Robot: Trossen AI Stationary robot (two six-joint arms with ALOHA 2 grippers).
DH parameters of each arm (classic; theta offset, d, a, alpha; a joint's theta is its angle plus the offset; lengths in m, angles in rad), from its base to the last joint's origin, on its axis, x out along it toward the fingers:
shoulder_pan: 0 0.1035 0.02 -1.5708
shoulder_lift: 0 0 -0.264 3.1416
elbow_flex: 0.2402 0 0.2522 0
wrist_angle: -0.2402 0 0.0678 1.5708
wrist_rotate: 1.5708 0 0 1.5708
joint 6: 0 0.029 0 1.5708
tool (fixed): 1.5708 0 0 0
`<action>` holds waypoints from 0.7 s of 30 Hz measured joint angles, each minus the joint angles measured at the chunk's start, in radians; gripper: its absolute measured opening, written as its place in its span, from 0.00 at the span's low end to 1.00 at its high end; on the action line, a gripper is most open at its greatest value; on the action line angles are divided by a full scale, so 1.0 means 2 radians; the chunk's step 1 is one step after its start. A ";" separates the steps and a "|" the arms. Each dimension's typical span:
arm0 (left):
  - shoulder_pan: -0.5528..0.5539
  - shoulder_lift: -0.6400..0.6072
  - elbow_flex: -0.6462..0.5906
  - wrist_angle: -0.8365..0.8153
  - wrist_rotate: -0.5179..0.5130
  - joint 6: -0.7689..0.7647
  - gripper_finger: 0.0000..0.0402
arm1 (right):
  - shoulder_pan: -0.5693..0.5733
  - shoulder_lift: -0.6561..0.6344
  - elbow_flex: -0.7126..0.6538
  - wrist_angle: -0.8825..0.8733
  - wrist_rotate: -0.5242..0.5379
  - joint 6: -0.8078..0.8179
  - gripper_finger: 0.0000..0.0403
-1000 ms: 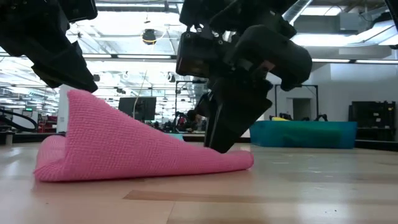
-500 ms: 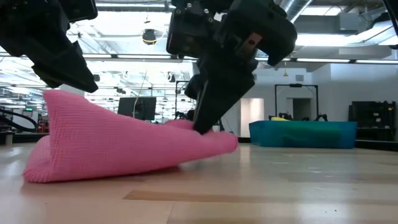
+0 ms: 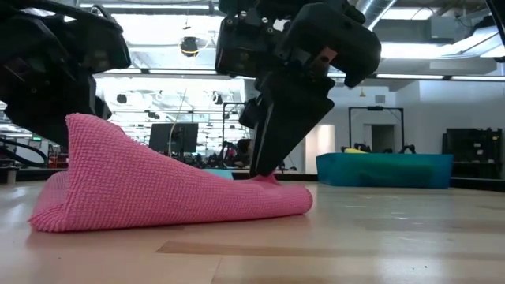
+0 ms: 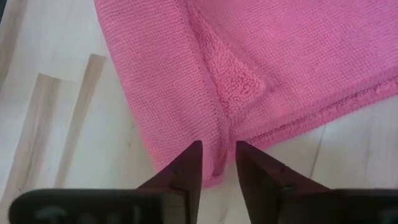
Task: Fold microfiber towels
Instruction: Fold the pink microfiber towel
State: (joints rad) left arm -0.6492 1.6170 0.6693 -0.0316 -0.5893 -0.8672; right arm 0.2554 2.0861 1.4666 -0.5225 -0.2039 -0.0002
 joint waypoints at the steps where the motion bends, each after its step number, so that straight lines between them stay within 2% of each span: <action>1: 0.000 0.002 0.000 0.001 0.000 -0.003 0.26 | 0.000 0.000 0.000 -0.001 0.000 0.000 0.29; 10: 0.000 0.003 0.000 -0.002 0.006 -0.005 0.26 | 0.001 0.015 0.000 -0.005 -0.001 0.000 0.18; 15: 0.000 0.003 0.000 -0.002 0.011 -0.005 0.26 | 0.004 0.010 0.000 -0.009 0.003 0.000 0.03; 21: 0.000 0.003 0.000 -0.004 0.013 -0.009 0.26 | 0.002 0.007 0.019 -0.015 0.017 0.013 0.04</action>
State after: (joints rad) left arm -0.6498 1.6222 0.6697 -0.0402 -0.5628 -0.8846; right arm 0.2588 2.0995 1.5054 -0.5516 -0.1695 0.0257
